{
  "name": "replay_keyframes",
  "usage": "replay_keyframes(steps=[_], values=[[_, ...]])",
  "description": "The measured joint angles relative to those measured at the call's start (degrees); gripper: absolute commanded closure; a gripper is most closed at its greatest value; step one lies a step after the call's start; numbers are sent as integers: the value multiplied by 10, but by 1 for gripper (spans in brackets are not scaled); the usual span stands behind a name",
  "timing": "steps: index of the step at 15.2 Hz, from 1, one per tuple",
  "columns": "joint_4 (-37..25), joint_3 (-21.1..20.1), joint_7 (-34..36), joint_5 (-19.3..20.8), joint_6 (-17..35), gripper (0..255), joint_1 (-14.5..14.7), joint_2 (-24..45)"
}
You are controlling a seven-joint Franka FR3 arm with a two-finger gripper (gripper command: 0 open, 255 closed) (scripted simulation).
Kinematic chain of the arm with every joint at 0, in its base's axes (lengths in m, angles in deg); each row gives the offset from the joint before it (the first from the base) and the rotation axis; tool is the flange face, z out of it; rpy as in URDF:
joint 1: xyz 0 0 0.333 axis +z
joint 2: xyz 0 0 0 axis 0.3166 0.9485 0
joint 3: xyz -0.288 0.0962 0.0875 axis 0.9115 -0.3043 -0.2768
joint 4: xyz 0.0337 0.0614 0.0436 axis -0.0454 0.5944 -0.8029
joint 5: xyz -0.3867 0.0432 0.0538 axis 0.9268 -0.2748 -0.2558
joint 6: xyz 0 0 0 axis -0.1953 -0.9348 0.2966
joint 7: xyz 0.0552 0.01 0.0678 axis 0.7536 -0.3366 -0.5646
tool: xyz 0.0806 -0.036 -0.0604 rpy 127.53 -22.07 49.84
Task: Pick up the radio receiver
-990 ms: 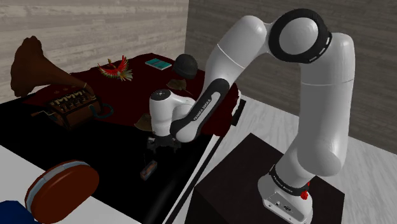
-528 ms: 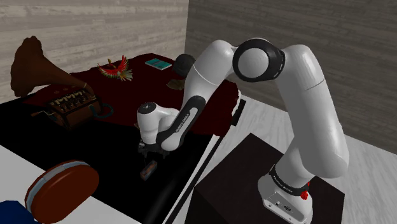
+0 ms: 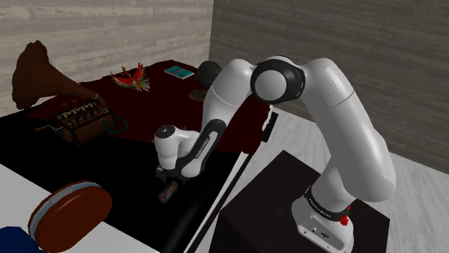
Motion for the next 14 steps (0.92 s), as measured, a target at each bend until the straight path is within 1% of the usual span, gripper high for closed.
replay_keyframes(steps=[1, 11, 14], values=[[-1, 1, 0, 1, 1, 255, 0, 2], [-2, 2, 1, 1, 3, 255, 1, 4], [7, -3, -2, -2, -3, 255, -3, -10]])
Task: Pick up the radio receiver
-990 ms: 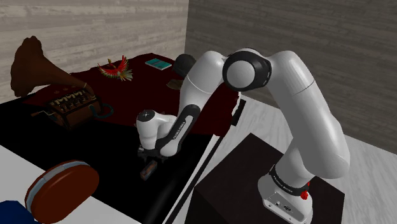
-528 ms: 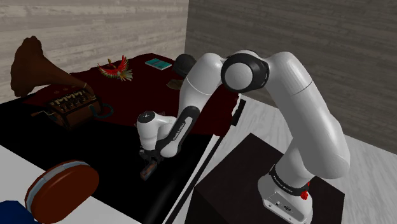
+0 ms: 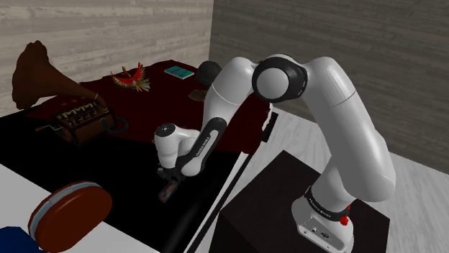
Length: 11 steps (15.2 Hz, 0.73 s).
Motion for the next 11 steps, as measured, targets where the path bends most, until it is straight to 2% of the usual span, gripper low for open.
replay_keyframes(steps=[11], values=[[44, -30, -19, -23, -41, 255, -23, -82]])
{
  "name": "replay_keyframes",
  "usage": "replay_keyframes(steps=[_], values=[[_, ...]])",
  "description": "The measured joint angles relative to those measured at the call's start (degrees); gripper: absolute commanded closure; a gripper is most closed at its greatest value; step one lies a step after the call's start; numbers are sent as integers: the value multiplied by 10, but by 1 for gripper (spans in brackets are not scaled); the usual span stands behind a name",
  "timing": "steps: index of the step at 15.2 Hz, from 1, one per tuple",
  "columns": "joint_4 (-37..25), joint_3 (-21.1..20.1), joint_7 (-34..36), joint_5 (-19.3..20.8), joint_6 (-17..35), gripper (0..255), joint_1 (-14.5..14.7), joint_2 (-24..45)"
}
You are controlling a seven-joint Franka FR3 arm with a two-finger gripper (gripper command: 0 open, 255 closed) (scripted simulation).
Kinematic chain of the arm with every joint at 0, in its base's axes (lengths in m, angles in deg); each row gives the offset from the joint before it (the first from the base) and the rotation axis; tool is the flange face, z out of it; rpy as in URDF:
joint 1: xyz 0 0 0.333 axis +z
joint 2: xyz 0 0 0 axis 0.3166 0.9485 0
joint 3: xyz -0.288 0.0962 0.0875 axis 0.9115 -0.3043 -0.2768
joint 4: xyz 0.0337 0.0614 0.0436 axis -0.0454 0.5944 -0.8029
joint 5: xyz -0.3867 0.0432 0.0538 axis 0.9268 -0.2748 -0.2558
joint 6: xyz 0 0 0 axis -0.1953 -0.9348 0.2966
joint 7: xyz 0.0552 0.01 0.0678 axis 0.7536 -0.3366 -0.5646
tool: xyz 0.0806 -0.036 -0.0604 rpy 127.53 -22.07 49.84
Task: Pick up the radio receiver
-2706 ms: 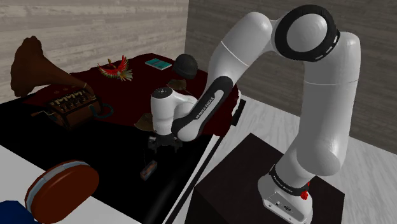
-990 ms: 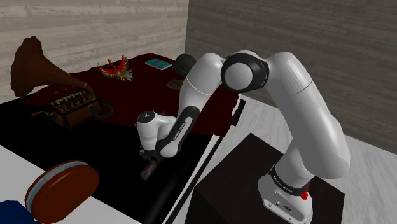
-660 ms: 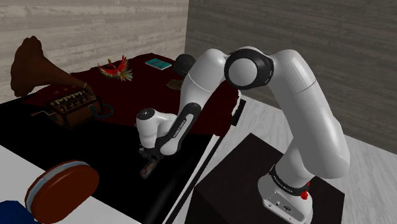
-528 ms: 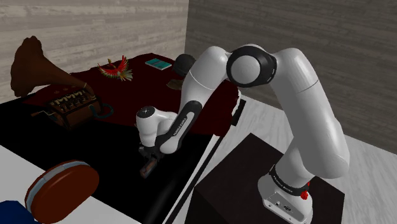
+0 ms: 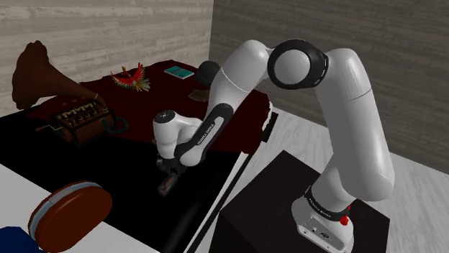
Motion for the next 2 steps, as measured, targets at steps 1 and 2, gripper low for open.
replay_keyframes(steps=[1, 2], values=[[2, -3, -2, -3, -5, 255, -2, -7], [4, -5, -3, -4, -7, 255, -3, -11]])
